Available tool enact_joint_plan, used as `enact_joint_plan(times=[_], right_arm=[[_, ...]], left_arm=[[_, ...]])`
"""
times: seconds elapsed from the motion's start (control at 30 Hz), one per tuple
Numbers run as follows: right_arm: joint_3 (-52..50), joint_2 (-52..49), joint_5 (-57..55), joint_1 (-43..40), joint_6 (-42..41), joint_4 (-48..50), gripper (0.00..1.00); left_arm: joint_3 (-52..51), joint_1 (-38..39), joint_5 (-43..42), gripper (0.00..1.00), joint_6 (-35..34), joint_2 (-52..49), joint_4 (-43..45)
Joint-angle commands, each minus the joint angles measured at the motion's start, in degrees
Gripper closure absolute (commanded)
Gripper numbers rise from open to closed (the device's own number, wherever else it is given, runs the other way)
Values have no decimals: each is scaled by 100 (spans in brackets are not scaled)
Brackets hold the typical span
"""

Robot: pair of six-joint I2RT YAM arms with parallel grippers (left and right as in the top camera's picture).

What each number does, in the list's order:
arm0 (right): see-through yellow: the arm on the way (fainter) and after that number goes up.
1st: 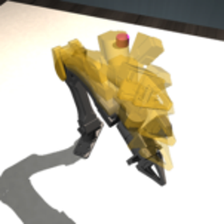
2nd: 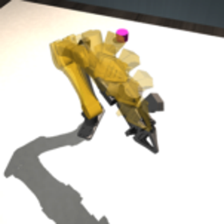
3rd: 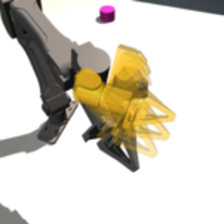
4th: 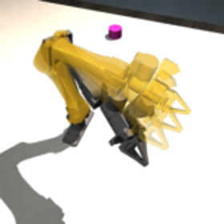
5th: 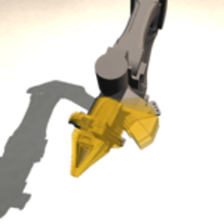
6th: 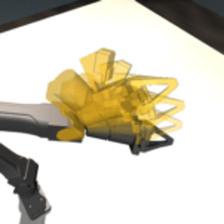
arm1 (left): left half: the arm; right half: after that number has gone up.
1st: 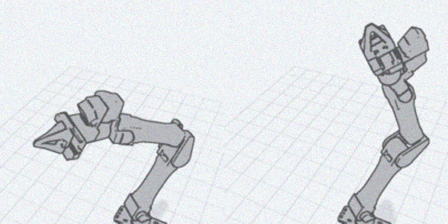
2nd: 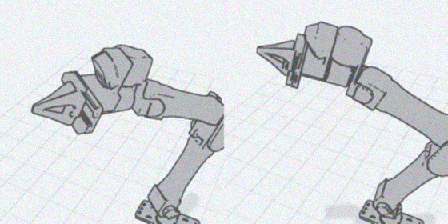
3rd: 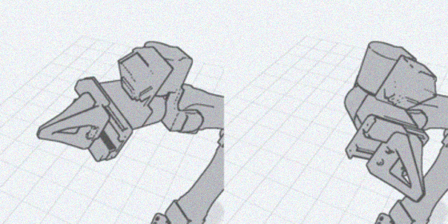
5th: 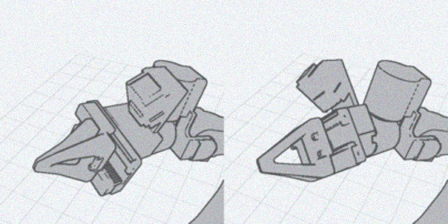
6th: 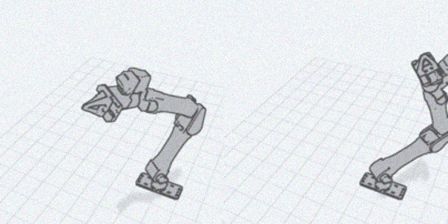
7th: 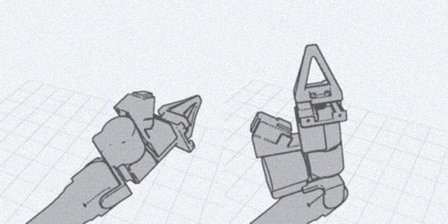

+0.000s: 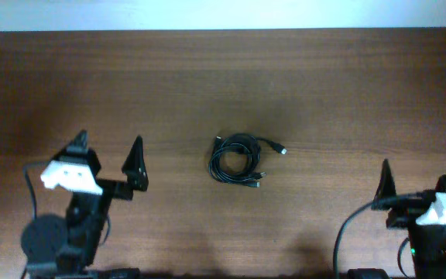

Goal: Untangle cables
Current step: 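Move the right gripper down onto the black cable coil and grasp it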

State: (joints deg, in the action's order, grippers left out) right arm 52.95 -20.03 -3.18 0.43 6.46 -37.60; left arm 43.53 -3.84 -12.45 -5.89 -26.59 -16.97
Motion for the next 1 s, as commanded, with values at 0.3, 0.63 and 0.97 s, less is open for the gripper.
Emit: enact_joint_plan(times=[0.3,0.63,0.97], right_arm=[[1370,-46,4242,-7,4,-422,1],[1366,-2424,2625,-4,-2844,-807,1],[1366,-6347,4734,538,-153,-734,1]], left_arm=[[2391,-35,-2699,1,-52,-1202,-1751],[2391,-35,-2269,1,-52,-1202,-2769],[2391,-35,-2267,1,-50,-1202,-2754]])
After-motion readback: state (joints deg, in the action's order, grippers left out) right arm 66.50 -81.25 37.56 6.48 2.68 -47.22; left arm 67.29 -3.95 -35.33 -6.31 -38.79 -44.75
